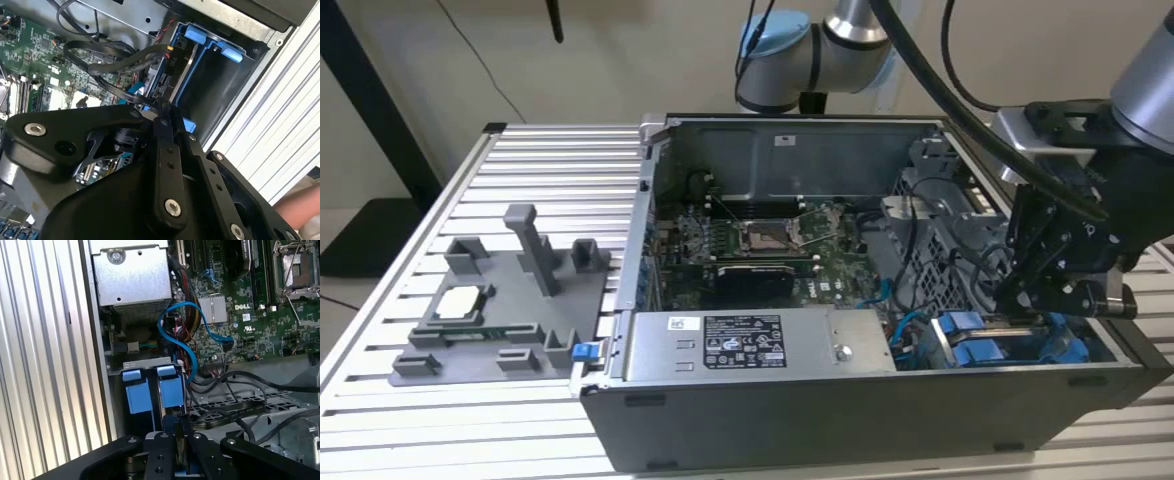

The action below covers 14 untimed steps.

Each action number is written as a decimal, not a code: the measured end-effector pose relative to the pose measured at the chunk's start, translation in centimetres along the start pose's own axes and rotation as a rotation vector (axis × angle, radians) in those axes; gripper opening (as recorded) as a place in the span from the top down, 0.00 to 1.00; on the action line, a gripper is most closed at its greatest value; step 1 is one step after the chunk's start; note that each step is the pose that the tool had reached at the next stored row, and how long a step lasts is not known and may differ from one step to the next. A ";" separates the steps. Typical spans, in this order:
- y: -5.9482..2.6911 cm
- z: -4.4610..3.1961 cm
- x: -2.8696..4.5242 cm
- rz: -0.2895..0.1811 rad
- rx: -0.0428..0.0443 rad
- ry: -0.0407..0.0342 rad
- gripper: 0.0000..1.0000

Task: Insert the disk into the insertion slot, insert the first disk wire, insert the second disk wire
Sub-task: 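Insert the second disk wire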

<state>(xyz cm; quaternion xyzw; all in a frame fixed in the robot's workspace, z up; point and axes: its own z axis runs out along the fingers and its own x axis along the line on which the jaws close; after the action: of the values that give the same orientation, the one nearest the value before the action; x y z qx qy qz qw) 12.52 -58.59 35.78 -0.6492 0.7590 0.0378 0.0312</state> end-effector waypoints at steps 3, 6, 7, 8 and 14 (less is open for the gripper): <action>-0.05 0.23 -0.07 -0.008 -0.0019 -0.0066 1.00; -0.12 0.46 -0.08 -0.024 -0.0042 -0.0113 1.00; -0.13 0.52 -0.07 -0.032 -0.0053 -0.0132 1.00; -0.13 0.56 -0.07 -0.042 -0.0067 -0.0155 1.00; -0.19 0.73 -0.07 -0.098 -0.0115 -0.0322 1.00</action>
<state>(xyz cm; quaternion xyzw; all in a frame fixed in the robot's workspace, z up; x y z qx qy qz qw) 12.71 -58.48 35.06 -0.6852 0.7254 0.0511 0.0415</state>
